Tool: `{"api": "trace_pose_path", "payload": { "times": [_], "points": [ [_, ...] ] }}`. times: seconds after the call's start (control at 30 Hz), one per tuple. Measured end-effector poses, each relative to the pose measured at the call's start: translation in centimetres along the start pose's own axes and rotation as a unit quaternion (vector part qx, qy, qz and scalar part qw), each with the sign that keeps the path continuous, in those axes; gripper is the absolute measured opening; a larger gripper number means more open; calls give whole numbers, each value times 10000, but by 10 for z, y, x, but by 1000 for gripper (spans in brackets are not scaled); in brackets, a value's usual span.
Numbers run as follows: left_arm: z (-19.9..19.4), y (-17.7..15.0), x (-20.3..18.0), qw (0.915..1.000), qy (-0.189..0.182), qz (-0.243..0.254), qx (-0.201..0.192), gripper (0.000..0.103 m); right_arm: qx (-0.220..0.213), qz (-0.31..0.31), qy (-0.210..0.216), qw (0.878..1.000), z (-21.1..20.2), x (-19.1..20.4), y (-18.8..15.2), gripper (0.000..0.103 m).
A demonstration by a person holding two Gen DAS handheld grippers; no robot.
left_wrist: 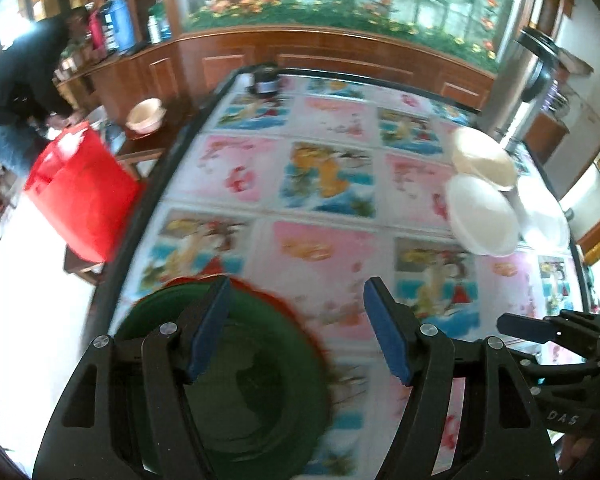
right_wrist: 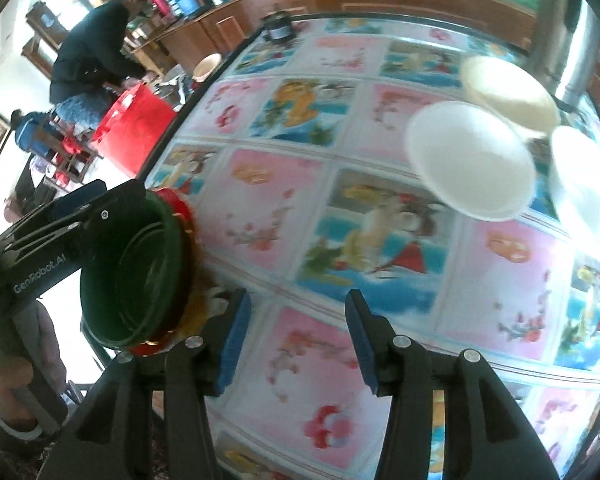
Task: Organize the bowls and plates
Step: 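Move both tools to the white paper plate beside the cream bowl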
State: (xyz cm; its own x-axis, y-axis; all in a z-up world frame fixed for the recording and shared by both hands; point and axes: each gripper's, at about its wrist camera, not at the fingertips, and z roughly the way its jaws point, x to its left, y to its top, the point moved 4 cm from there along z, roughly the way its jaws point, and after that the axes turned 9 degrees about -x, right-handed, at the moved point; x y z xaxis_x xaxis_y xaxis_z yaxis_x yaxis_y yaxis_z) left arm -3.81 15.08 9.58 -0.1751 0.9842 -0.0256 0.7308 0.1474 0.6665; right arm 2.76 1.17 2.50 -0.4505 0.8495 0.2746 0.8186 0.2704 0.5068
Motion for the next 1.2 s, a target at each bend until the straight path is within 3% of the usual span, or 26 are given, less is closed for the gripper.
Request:
{"api": "trace_pose_path", "payload": {
  "times": [0.13,0.47,1.2],
  "points": [
    [15,3,-34,9993,-280,75,247,69,-43,170,-90,9998,-9,-29,2,49],
    [38,12,-84,9984,-356,222,370,69,-253,589,-252,9976,-20,-80,8,52],
    [88,24,-120,9979,-238,179,577,69,-343,1133,-390,9922,-17,-149,23,58]
  ]
}}
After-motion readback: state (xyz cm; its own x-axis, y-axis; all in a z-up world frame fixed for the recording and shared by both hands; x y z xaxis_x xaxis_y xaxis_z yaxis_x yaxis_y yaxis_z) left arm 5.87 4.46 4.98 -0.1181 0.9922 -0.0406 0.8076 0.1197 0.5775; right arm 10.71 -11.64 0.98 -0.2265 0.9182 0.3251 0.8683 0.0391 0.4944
